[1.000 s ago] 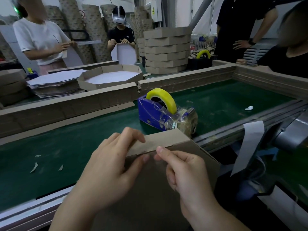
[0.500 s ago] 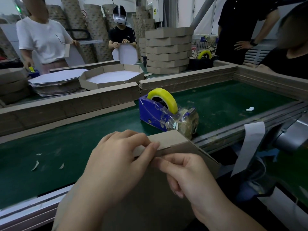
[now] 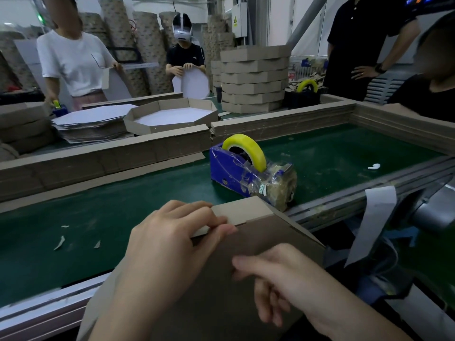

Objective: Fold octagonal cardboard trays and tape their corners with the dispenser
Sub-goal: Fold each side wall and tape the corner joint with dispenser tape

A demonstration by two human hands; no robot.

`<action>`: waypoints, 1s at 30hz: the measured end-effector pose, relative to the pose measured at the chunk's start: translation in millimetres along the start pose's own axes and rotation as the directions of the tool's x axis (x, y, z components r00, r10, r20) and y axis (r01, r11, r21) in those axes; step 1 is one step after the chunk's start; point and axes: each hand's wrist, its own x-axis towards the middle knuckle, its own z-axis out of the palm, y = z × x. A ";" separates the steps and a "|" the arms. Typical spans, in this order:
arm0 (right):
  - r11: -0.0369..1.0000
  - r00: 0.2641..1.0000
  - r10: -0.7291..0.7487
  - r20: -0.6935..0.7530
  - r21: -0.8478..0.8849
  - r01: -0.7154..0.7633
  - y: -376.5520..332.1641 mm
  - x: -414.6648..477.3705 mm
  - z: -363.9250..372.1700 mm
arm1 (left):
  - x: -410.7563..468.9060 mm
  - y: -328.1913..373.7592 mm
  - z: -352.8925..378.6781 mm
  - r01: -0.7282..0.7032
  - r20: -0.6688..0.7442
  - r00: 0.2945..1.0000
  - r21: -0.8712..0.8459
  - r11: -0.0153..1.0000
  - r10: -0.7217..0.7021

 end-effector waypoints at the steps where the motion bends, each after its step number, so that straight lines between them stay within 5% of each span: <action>1: 0.996 0.994 -0.090 -0.067 -0.017 0.089 3.0 -1.4 -2.4 | -1.0 -1.1 -1.7 0.003 0.007 1.000 -0.003 1.000 -0.002; 2: 0.973 0.958 -0.231 -0.168 -0.032 0.229 4.3 -2.2 -6.6 | -1.4 -1.8 -3.6 0.003 0.016 1.000 0.008 1.000 -0.003; 4: 0.845 0.742 -0.533 -0.407 -0.204 0.495 2.8 -1.4 -19.6 | -1.8 -2.1 -6.7 0.001 0.038 0.999 0.072 0.997 -0.004; 6: 0.714 0.588 -0.692 -0.419 -0.512 0.477 -2.5 5.0 -30.4 | -3.6 -3.0 -9.2 -0.006 0.081 0.997 0.125 0.992 -0.004; 11: 0.566 0.612 -0.755 -0.235 -0.705 0.428 1.7 16.5 -23.3 | -5.2 -5.4 -21.3 -0.017 0.226 0.973 0.266 0.964 -0.046; 14: 0.537 0.607 -0.784 -0.129 -0.633 0.558 -3.2 13.8 -18.2 | 4.6 8.9 -22.6 -0.036 0.235 0.972 0.255 0.966 -0.025; 18: 0.623 0.613 -0.770 -0.177 -0.411 0.665 -12.3 10.7 -33.1 | 10.2 22.5 -29.5 0.005 0.228 0.973 0.154 0.988 -0.040; 23: 0.779 0.813 -0.556 -0.173 -0.449 0.438 -16.1 17.4 -65.5 | -1.0 13.1 -43.2 0.043 0.131 0.990 0.049 0.998 -0.049; 30: 0.786 0.838 -0.540 -0.073 -0.399 0.472 -29.0 30.6 -68.0 | -19.8 -13.8 -37.0 0.207 0.088 0.977 -0.214 0.955 -0.192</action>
